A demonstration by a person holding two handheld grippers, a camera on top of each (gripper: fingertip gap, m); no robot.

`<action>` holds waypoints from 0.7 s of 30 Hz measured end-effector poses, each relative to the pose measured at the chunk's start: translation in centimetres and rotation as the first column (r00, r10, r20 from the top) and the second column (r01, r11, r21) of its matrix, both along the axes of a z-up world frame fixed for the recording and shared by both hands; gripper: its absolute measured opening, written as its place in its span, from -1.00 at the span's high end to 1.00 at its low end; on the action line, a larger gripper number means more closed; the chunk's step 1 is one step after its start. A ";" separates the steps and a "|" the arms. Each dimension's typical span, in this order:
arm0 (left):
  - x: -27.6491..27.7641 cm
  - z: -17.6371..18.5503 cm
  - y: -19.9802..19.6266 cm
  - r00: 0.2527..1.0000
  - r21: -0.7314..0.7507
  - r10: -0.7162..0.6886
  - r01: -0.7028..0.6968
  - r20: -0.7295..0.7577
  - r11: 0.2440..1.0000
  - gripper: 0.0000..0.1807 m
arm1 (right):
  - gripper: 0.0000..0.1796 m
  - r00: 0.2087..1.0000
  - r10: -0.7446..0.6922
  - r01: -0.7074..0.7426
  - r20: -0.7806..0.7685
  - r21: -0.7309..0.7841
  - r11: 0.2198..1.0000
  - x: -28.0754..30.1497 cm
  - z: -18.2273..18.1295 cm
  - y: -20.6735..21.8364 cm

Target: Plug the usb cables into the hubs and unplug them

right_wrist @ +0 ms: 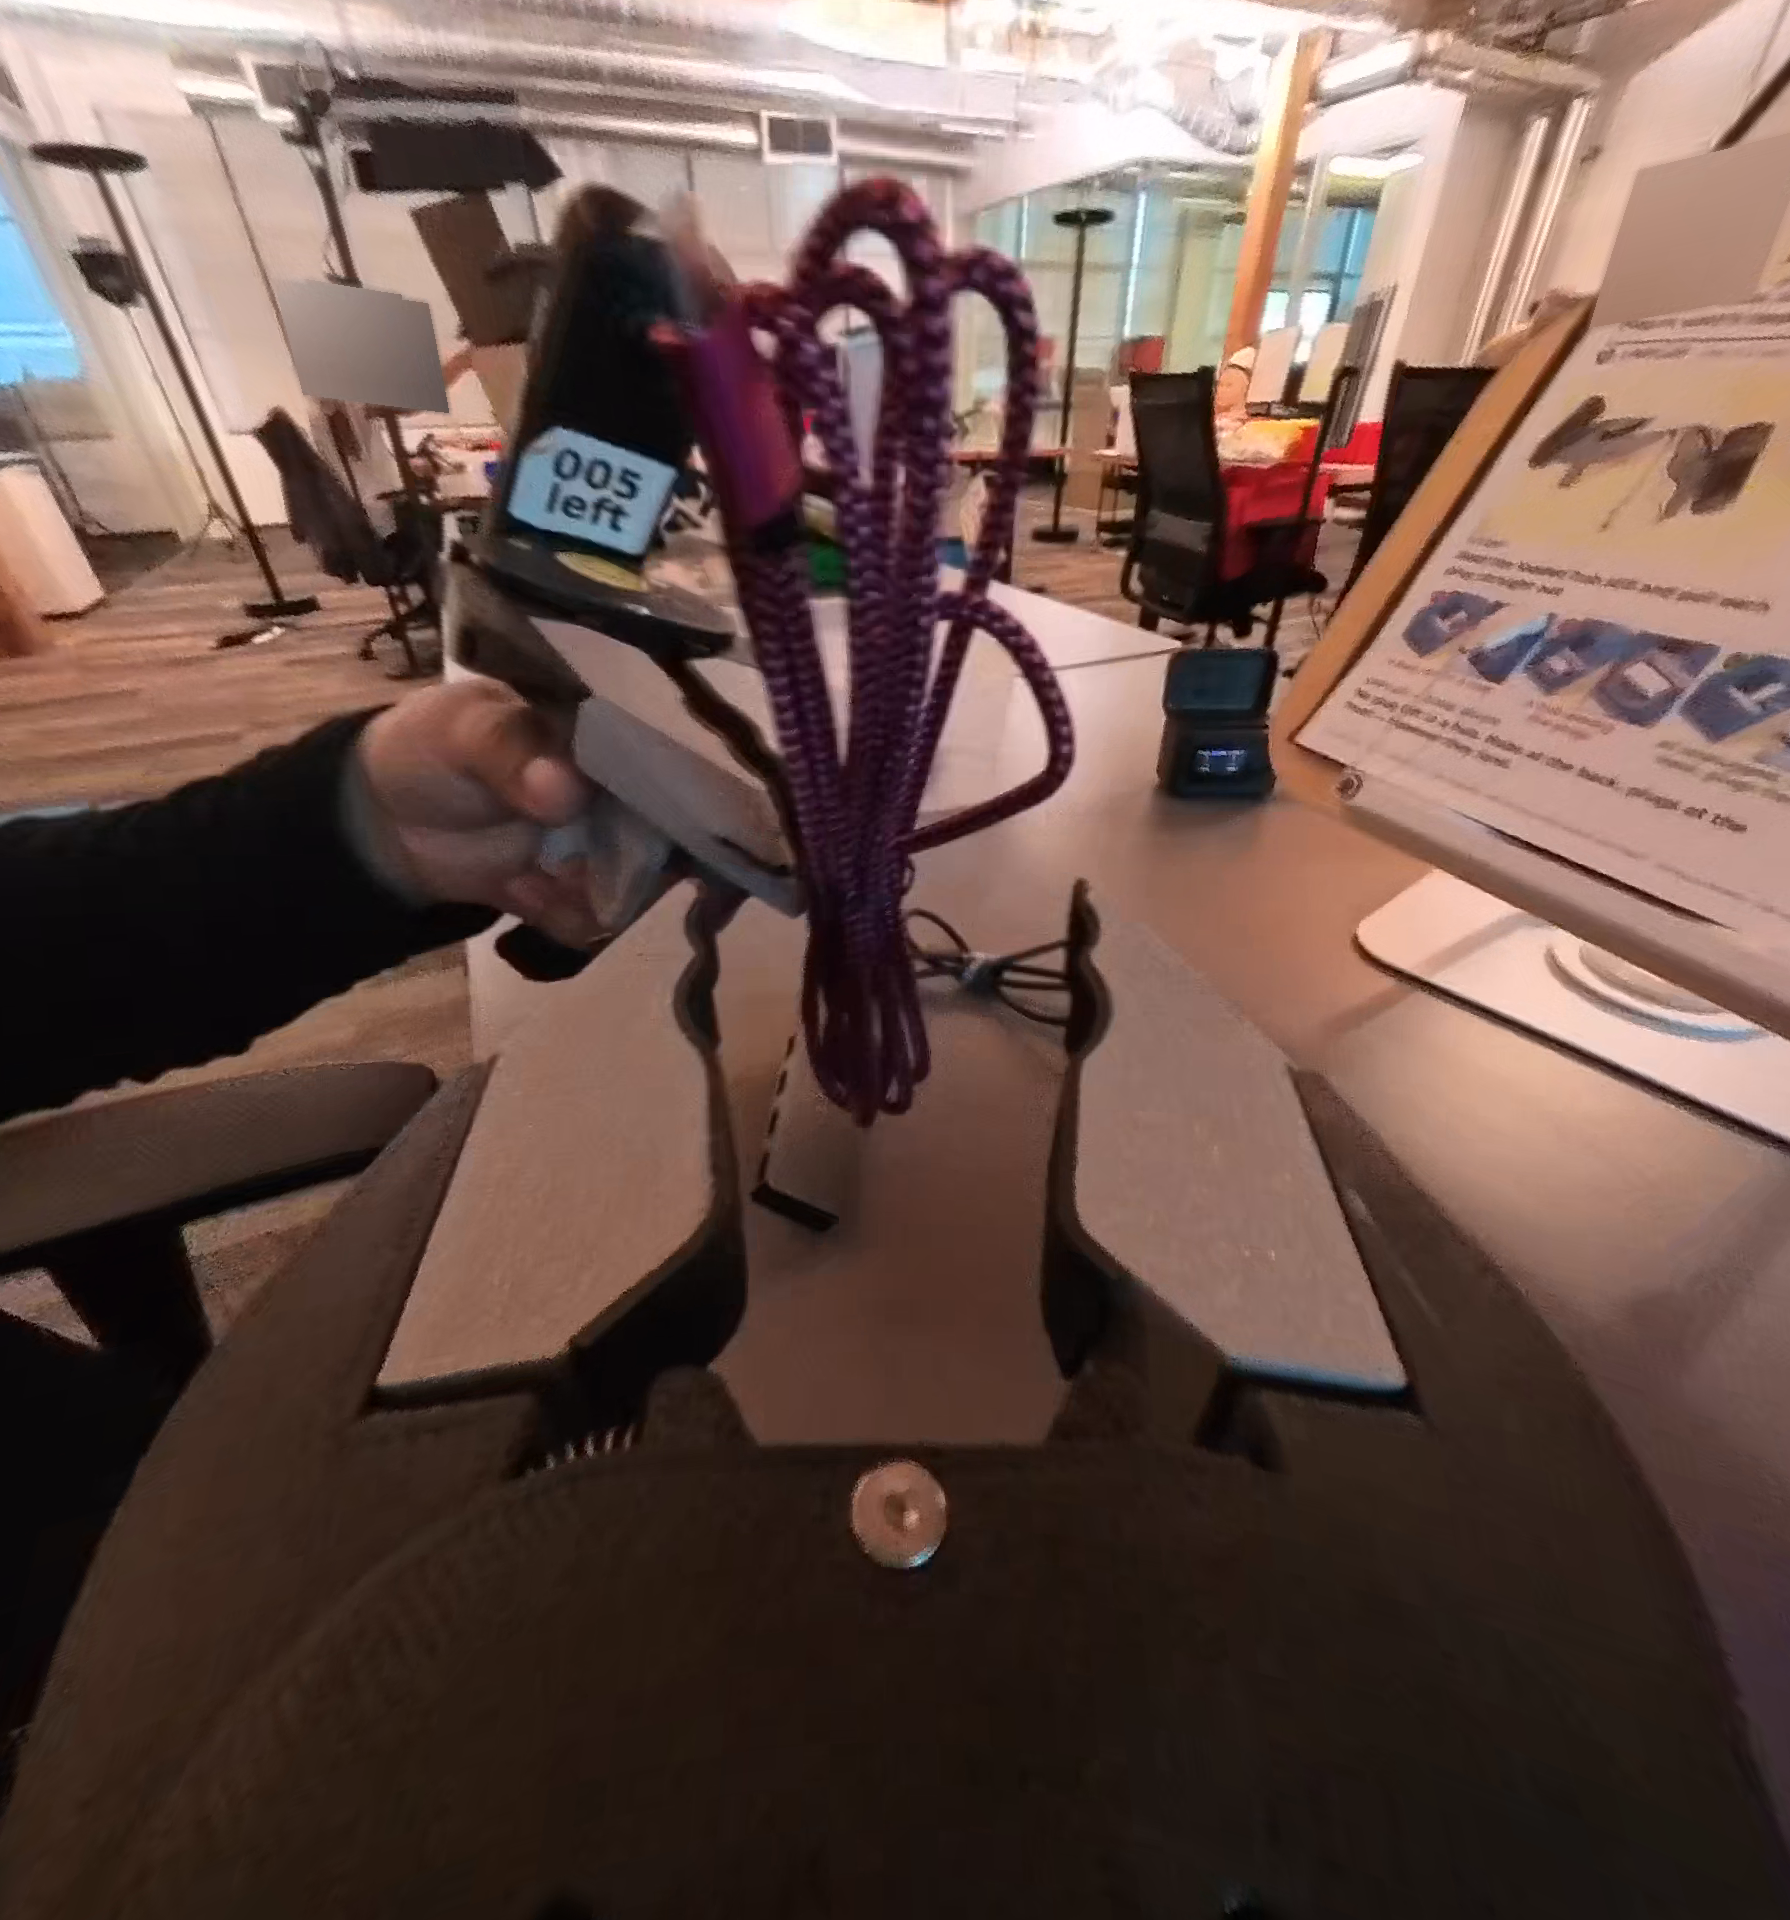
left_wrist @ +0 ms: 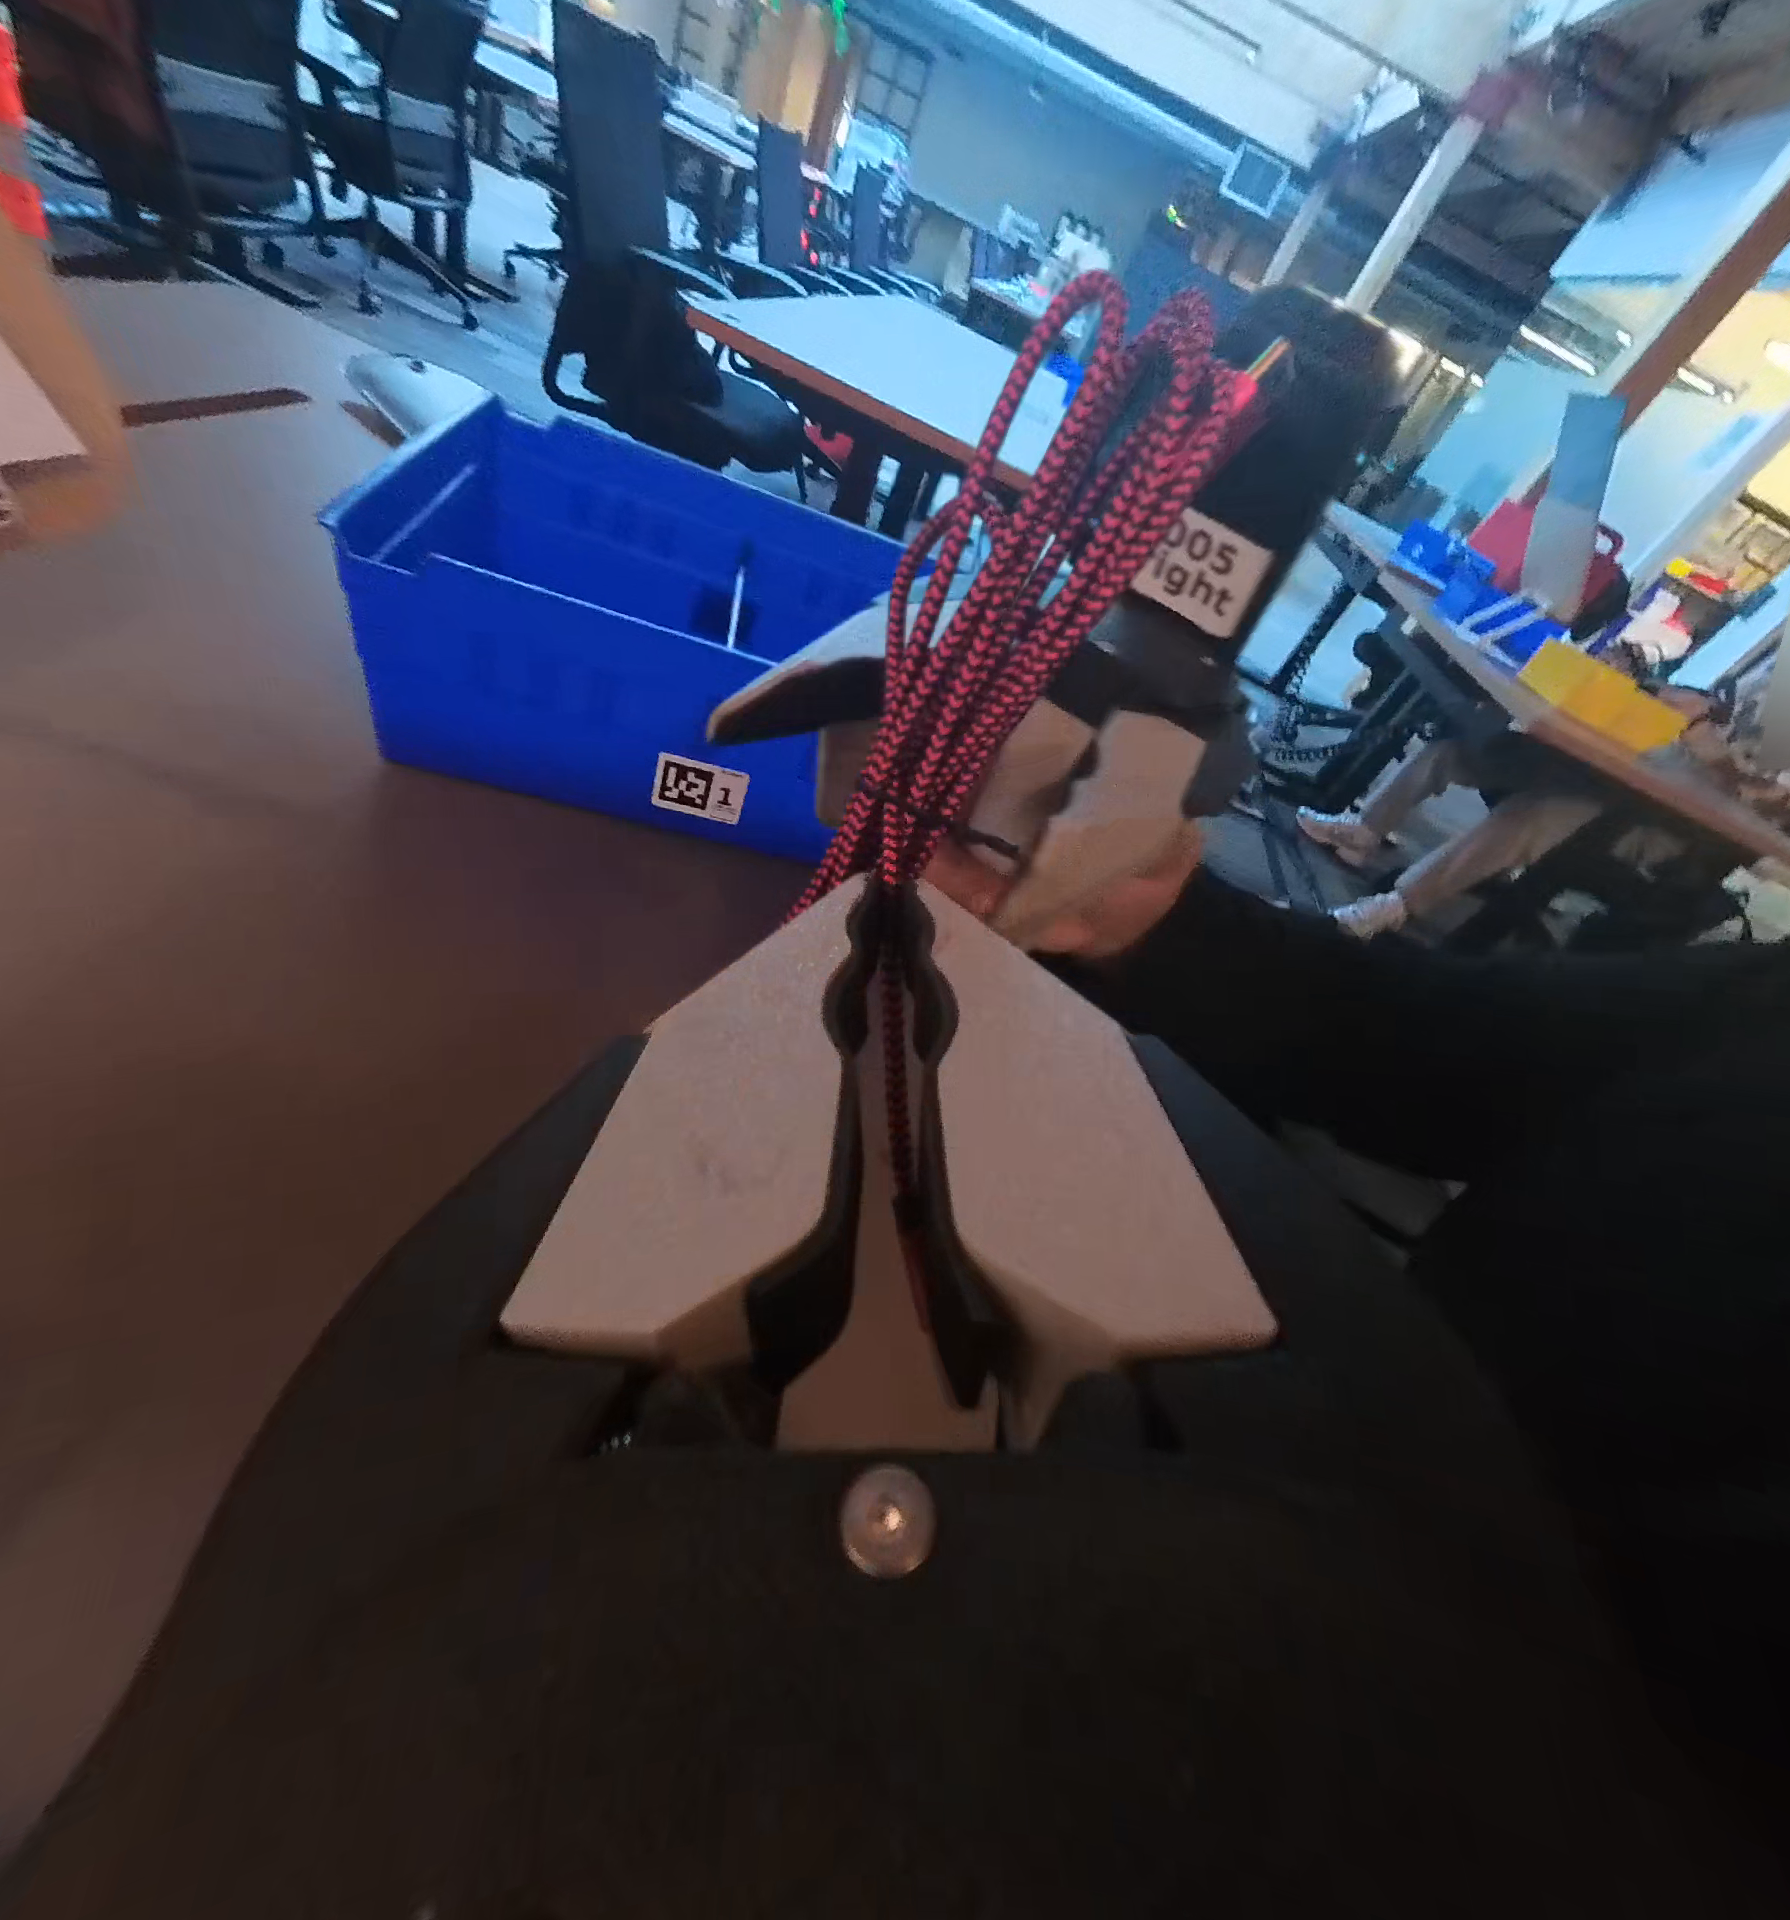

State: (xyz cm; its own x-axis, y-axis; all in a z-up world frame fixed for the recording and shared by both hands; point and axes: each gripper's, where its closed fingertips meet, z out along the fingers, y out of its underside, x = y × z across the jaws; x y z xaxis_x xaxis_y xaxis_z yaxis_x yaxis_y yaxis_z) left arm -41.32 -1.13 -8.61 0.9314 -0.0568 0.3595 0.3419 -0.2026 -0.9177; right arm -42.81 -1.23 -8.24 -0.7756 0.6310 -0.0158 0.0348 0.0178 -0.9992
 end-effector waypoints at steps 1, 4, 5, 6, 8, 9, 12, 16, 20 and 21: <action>0.3 -0.4 0.4 1.000 -0.014 -0.013 0.013 -0.009 1.000 1.00 | 0.37 0.999 0.035 -0.035 0.008 -0.004 0.999 0.1 -0.5 -0.2; 0.1 -1.7 0.4 0.999 -0.066 -0.030 0.028 -0.038 0.997 1.00 | 0.67 0.987 0.151 -0.147 0.047 -0.066 0.987 0.8 -1.2 -1.0; -0.1 -2.0 0.0 0.999 -0.080 -0.031 0.028 -0.035 0.996 1.00 | 0.72 0.985 0.162 -0.158 0.062 -0.069 0.985 0.7 -1.5 -1.1; -0.4 -2.7 -0.5 0.999 -0.116 -0.022 0.018 -0.037 0.993 0.90 | 0.80 0.983 0.167 -0.163 0.078 -0.064 0.985 0.5 -1.9 -1.1; -2.4 -5.0 -3.0 0.991 -0.285 0.044 -0.079 -0.126 0.955 0.63 | 0.80 0.983 0.144 -0.140 0.110 -0.046 0.989 0.1 -2.6 -0.3; -3.9 -6.0 -4.7 0.974 -0.359 0.084 -0.156 -0.210 0.920 0.56 | 0.80 0.985 0.114 -0.111 0.127 -0.031 0.993 -0.4 -3.1 0.4; -6.3 -7.8 -9.5 0.878 -0.480 0.047 -0.304 -0.476 0.823 0.38 | 0.80 0.976 -0.042 0.037 0.212 0.026 0.999 -2.8 -5.1 2.7; -6.5 -11.1 -11.8 0.721 -0.562 -0.145 -0.380 -0.677 0.734 0.33 | 0.81 0.940 -0.015 0.024 0.340 -0.022 0.999 -3.5 -6.8 2.7; -5.9 -14.5 -12.1 0.661 -0.633 -0.276 -0.387 -0.698 0.671 0.30 | 0.80 0.919 -0.035 0.043 0.393 -0.013 0.999 -3.9 -8.1 2.9; -6.3 -14.4 -11.7 0.633 -0.612 -0.279 -0.398 -0.722 0.683 0.36 | 0.80 0.919 -0.031 0.043 0.394 -0.022 0.999 -4.0 -8.1 2.9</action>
